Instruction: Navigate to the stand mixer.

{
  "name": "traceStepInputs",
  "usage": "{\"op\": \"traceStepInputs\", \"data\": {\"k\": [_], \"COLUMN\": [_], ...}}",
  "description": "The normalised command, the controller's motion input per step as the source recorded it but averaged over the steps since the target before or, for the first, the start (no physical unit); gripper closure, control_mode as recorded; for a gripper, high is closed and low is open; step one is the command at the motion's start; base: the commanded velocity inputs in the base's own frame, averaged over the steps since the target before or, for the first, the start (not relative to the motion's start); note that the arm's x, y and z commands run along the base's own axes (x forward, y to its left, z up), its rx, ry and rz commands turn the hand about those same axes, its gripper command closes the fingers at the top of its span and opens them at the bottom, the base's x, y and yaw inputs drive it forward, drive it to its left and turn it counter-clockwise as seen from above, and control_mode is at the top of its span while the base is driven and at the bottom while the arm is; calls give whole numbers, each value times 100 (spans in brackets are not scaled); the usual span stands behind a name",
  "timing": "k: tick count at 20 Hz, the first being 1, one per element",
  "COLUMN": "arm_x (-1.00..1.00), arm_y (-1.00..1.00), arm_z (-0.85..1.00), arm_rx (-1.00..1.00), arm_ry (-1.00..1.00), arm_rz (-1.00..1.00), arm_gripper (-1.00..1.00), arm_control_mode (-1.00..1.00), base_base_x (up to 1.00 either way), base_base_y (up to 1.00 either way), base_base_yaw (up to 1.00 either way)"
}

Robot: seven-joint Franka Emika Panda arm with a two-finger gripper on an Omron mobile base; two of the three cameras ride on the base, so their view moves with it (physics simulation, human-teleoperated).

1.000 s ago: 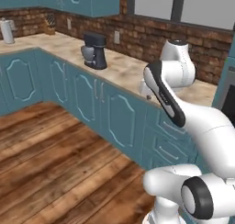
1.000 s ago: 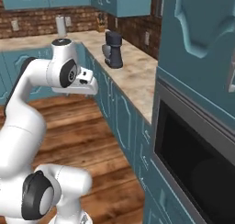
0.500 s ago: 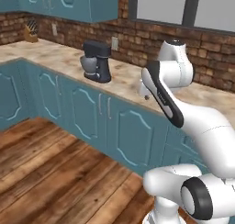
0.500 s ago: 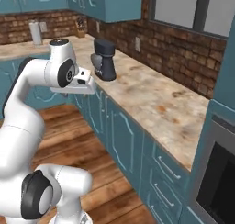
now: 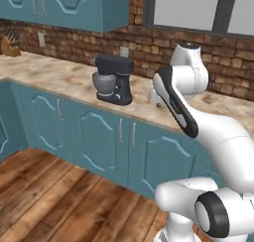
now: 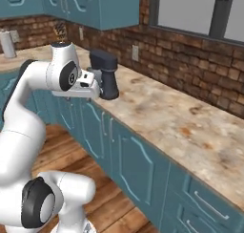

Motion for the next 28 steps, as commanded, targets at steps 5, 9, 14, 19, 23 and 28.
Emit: {"op": "traceStepInputs", "data": {"k": [5,9,14,19,23,28], "arm_x": [0,0,0,0,0,0], "arm_y": [0,0,0,0,0,0], "arm_z": [0,0,0,0,0,0], "arm_rx": [0,0,0,0,0,0], "arm_ry": [0,0,0,0,0,0], "arm_rz": [0,0,0,0,0,0], "arm_gripper": [-100,-100,-100,-100,-100,-100], "arm_control_mode": [100,100,100,100,100,100], "base_base_x": [100,100,100,98,58,49], "base_base_y": [100,100,100,100,98,19], "base_base_yaw": [-54,-57,-54,-51,-42,-16]}}
